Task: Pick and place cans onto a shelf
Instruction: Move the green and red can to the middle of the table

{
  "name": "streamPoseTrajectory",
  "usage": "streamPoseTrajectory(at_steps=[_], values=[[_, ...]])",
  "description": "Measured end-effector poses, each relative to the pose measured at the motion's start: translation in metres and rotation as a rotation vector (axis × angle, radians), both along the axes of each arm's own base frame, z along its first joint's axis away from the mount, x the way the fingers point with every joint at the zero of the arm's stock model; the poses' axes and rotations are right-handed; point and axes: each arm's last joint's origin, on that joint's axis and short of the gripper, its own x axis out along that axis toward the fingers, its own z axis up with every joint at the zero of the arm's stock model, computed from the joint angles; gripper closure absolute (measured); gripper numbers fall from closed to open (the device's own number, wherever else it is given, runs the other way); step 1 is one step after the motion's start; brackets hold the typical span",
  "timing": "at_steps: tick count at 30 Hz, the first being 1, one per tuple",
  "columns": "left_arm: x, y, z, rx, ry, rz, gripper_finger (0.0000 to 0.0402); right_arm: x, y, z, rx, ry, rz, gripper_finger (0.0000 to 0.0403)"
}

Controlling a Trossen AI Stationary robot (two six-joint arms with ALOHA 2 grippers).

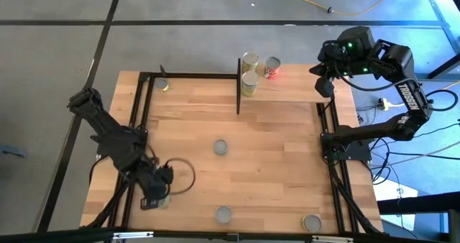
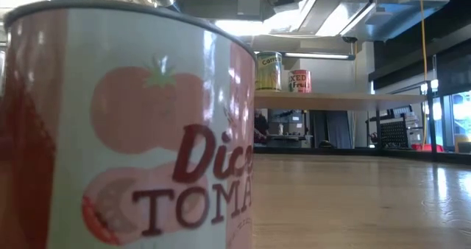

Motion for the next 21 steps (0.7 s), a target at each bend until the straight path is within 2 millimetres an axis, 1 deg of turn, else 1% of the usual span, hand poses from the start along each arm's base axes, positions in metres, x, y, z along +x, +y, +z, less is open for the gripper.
streamPoseTrajectory(at_steps=[5,8,11,14,16,18,21], values=[[0.022,0.037,0.045,0.037,-0.043,0.103,0.0395,0.0,0.0,0.0,0.002,-0.001,-0.001,0.0402],[0.035,0.062,0.067,0.104,-0.15,0.218,0.0395,0.0,0.0,0.0,0.003,0.001,-0.002,0.0402],[0.045,0.086,0.087,0.206,-0.278,0.33,0.0395,0.0,0.0,0.0,0.003,0.001,-0.001,0.0402],[0.06,0.105,0.095,0.26,-0.35,0.408,0.0395,0.0,0.0,0.0,0.002,0.002,0.0,0.0402],[0.074,0.115,0.095,0.261,-0.383,0.433,0.0395,0.0,0.0,0.0,0.002,0.002,0.0,0.0402],[0.09,0.123,0.094,0.238,-0.42,0.428,0.0395,0.0,0.0,0.0,0.002,0.003,0.001,0.0402],[0.119,0.133,0.085,0.218,-0.451,0.379,0.0395,0.0,0.0,0.0,0.002,0.003,0.001,0.0402]])
